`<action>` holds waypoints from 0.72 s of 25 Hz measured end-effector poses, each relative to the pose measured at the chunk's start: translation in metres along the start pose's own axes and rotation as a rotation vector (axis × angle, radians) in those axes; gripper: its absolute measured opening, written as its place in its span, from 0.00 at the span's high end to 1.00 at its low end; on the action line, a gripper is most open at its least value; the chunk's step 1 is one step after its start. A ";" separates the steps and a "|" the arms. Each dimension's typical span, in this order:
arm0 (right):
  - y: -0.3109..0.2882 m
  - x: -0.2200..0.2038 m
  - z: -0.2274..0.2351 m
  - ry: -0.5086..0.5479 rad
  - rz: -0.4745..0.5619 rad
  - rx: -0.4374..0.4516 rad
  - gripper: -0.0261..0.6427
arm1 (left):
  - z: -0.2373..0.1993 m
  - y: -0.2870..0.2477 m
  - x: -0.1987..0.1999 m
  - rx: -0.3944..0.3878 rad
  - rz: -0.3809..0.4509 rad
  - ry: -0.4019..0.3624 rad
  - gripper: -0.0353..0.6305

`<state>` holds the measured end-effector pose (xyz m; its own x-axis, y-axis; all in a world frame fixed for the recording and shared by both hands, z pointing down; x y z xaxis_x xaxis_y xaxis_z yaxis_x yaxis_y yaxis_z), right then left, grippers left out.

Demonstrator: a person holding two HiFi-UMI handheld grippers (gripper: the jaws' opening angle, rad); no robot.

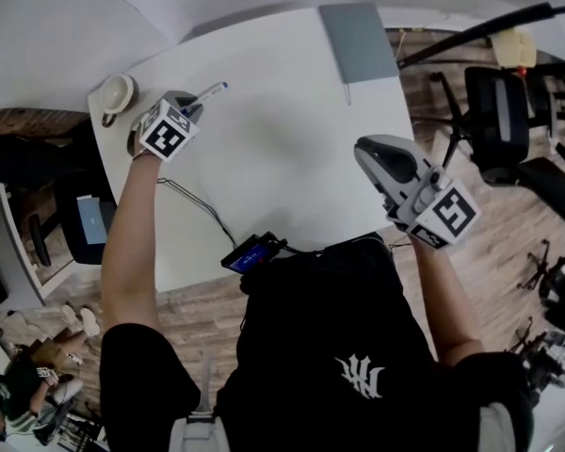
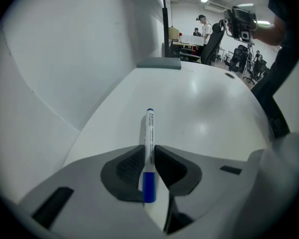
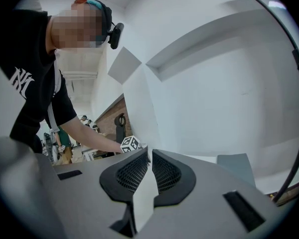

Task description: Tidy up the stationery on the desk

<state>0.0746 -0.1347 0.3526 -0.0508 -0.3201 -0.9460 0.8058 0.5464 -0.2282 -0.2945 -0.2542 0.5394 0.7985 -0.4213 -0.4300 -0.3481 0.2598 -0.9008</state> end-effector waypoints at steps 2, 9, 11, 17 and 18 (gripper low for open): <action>0.007 0.002 0.001 0.006 0.011 0.000 0.88 | 0.006 0.012 0.011 0.011 0.012 0.013 0.85; 0.021 0.008 0.008 0.028 0.045 0.060 0.88 | 0.025 0.065 0.062 0.067 0.172 0.153 0.85; 0.026 0.016 0.013 0.043 0.063 0.076 0.88 | 0.032 0.074 0.080 0.056 0.240 0.235 0.85; 0.050 0.024 0.034 0.063 0.095 0.116 0.88 | 0.050 0.082 0.131 0.061 0.361 0.402 0.85; 0.055 0.024 0.041 0.062 0.094 0.119 0.88 | 0.052 0.081 0.140 0.055 0.388 0.438 0.85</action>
<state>0.1421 -0.1437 0.3265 -0.0048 -0.2214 -0.9752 0.8726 0.4754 -0.1123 -0.1850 -0.2471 0.4093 0.3365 -0.6028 -0.7234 -0.5392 0.5065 -0.6728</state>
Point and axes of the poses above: the fingertips, and each gripper's own axes: y backward along the fingers, z to its right, x out of its top, the point moved 8 cm from there along y, backward along the fingers, and after that the axes turned 4 degrees about -x, right-handed, at the moved point
